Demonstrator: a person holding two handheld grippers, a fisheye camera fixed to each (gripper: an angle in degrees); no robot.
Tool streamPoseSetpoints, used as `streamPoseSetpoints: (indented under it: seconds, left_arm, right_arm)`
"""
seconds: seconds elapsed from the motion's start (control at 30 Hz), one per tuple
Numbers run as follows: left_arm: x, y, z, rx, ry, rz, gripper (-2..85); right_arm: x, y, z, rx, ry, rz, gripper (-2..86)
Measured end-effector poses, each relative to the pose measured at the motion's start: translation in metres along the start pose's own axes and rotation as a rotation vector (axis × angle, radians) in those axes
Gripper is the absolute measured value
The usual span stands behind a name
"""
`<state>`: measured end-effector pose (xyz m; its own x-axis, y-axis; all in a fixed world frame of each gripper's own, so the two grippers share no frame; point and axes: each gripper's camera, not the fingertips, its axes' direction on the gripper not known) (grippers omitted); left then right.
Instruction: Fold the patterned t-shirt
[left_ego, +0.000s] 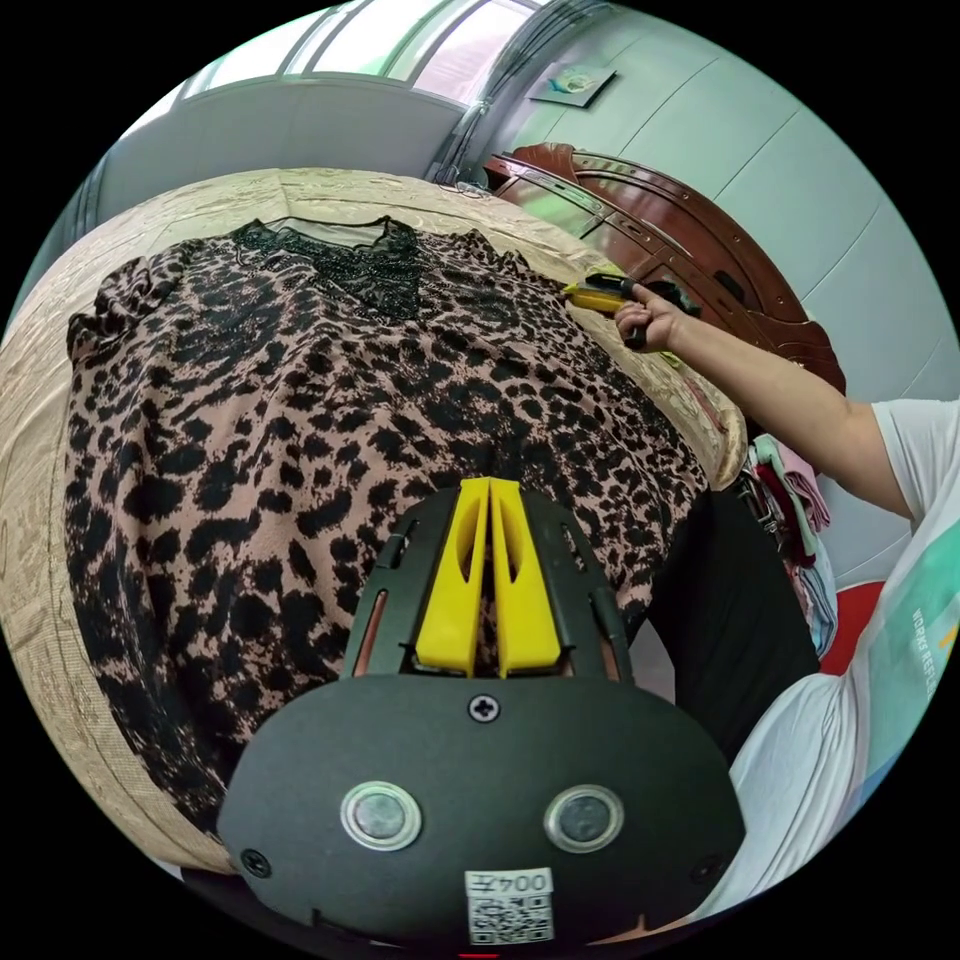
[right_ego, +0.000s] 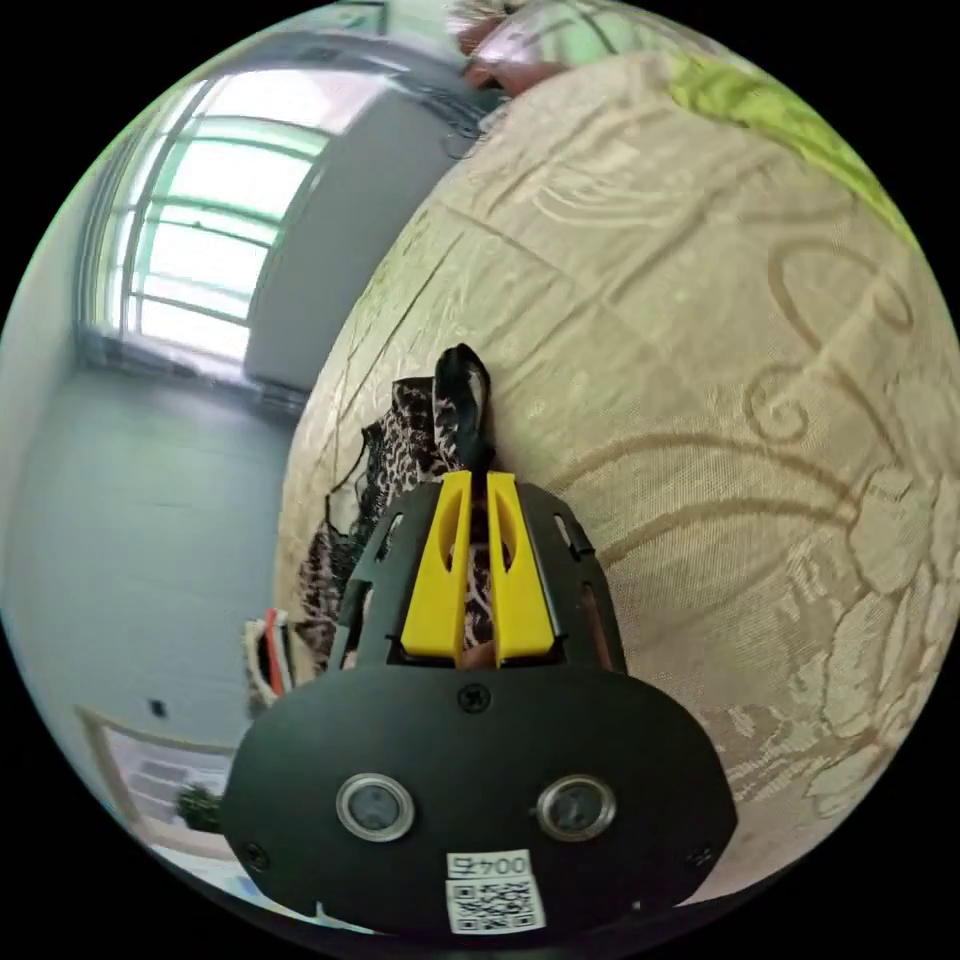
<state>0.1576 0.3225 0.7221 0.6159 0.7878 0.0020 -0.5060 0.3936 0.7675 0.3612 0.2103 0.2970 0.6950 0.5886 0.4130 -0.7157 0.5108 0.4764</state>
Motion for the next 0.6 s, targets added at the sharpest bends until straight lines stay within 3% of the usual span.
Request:
streamPoseSetpoints:
  seconds: [0.17, 0.27, 0.33, 0.47, 0.6]
  left_arm:
    - [0.001, -0.006, 0.027, 0.002, 0.017, -0.012, 0.6]
    - [0.005, -0.011, 0.045, 0.002, 0.015, -0.012, 0.6]
    - [0.009, -0.015, 0.06, 0.002, 0.012, -0.013, 0.7]
    - [0.014, -0.022, 0.083, 0.001, 0.02, -0.02, 0.8]
    - [0.024, -0.033, 0.11, -0.01, 0.017, -0.034, 1.2]
  right_arm:
    - [-0.117, 0.032, 0.04, -0.019, 0.547, -0.671, 4.1]
    - [-0.136, 0.05, 0.069, -0.07, 0.723, -0.76, 5.4]
    - [-0.124, 0.044, 0.067, -0.082, 0.667, -0.624, 6.9]
    - [-0.046, 0.039, 0.026, -0.007, 0.325, -0.082, 7.7]
    - [-0.002, 0.084, 0.003, 0.048, -0.068, 0.02, 4.9]
